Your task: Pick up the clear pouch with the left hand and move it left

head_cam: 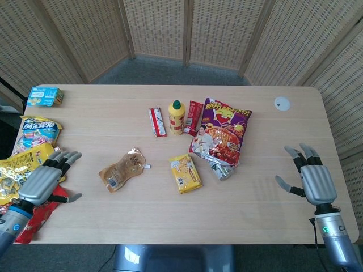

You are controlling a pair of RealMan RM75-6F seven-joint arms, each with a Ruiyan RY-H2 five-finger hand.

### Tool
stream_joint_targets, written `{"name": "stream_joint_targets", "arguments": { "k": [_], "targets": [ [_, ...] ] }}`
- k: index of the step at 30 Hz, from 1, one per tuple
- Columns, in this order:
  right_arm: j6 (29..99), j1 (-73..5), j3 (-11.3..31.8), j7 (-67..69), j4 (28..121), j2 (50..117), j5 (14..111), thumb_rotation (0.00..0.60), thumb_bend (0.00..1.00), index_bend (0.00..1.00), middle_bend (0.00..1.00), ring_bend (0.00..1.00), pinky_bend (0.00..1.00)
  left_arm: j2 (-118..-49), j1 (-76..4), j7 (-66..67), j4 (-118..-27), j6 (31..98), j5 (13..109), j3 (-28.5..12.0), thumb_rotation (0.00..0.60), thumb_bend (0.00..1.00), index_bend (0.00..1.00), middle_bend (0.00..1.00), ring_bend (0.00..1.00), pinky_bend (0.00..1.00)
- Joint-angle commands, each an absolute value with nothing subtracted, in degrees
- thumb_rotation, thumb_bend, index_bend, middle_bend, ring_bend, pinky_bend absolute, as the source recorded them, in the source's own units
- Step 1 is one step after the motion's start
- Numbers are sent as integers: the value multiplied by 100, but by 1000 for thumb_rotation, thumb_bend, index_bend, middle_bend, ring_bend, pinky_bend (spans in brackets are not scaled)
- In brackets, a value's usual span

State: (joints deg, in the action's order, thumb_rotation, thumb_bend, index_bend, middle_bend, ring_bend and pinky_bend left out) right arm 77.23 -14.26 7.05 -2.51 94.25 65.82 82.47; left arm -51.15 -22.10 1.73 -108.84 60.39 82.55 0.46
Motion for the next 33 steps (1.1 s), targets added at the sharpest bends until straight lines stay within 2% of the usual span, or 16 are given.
{"name": "stream_joint_targets", "arguments": {
  "k": [1, 3, 6, 8, 12, 17, 21, 25, 33],
  "targets": [
    [7720, -1432, 699, -270, 9458, 6558, 8264, 44, 270, 114, 232, 0, 0, -5067, -2530, 169, -10938, 5214, 8225, 273, 407, 223, 19, 307, 155, 0],
    [7738, -1427, 697, -279, 9477, 6551, 8278, 45, 270, 115, 232, 0, 0, -5144, -2654, 314, -10901, 4871, 8059, 330, 405, 223, 34, 362, 237, 0],
    [7774, -1399, 690, -267, 9504, 6533, 8272, 43, 271, 114, 232, 0, 0, -5422, -2832, 652, -10714, 4529, 7746, 328, 402, 222, 80, 325, 242, 0],
    [7789, -1371, 675, -261, 9508, 6503, 8261, 43, 270, 114, 232, 0, 0, -5658, -2941, 889, -10530, 4431, 7510, 268, 402, 222, 58, 284, 199, 0],
    [7839, -1300, 651, -229, 9515, 6429, 8234, 42, 269, 114, 232, 0, 0, -6188, -3098, 1273, -10101, 4452, 7004, 93, 406, 223, 0, 145, 23, 0],
    [7915, -1207, 630, -181, 9522, 6350, 8194, 40, 271, 114, 232, 0, 0, -6653, -3306, 1522, -9703, 4471, 6510, -108, 405, 222, 0, 13, 0, 0],
    [7967, -1149, 625, -160, 9533, 6299, 8176, 42, 269, 114, 232, 0, 0, -7026, -3516, 1643, -9362, 4368, 6187, -230, 407, 223, 0, 0, 0, 0],
    [7996, -1110, 621, -177, 9572, 6251, 8162, 46, 270, 113, 233, 0, 0, -7480, -3789, 1823, -8924, 4207, 5777, -333, 435, 224, 0, 0, 0, 0],
    [8088, -1028, 648, -220, 9674, 6116, 8116, 43, 268, 111, 232, 0, 0, -8095, -4121, 2135, -8296, 4113, 5314, -320, 454, 225, 0, 0, 0, 0]
  ]
}}
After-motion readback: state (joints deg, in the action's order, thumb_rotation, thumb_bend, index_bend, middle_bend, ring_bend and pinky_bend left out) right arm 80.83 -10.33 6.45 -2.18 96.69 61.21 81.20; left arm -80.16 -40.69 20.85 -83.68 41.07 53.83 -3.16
